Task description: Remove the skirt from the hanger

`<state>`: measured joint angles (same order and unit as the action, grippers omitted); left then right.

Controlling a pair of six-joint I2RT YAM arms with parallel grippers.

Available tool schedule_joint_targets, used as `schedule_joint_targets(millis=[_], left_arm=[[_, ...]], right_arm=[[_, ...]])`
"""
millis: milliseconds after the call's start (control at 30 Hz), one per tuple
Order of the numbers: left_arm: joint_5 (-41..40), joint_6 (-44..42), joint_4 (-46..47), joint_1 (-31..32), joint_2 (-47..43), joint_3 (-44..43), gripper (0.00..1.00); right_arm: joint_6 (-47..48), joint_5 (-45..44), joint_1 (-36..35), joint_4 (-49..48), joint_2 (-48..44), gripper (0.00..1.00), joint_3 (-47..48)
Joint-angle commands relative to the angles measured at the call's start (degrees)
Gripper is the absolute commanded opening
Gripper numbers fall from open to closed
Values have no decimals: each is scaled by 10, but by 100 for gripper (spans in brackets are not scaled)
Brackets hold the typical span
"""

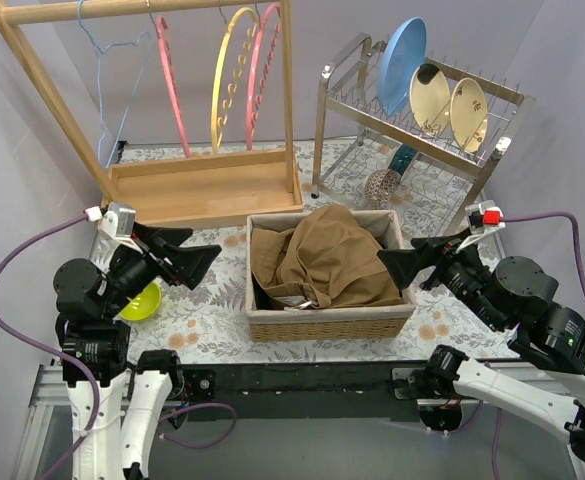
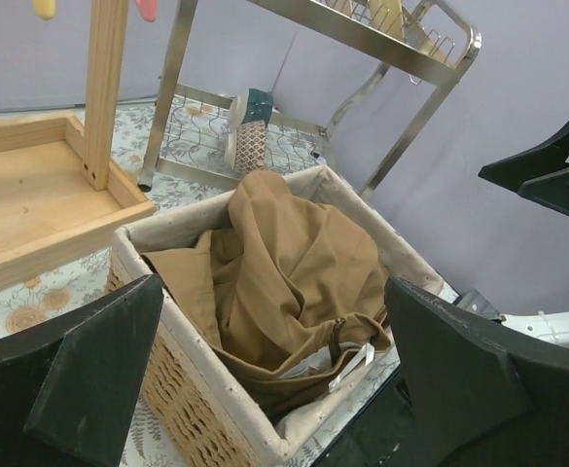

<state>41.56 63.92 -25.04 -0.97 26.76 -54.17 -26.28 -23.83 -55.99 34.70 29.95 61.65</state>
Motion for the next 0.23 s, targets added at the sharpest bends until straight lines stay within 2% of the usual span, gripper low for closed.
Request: schedule_joint_targets(millis=[0,200], left_arm=[[12,2,14,2,2,-18,98],[14,7,14,1,5,-21,98]], right_arm=[[11,5,-3,-45,0,97,13],[13,13,-3,-43,5,97,19]])
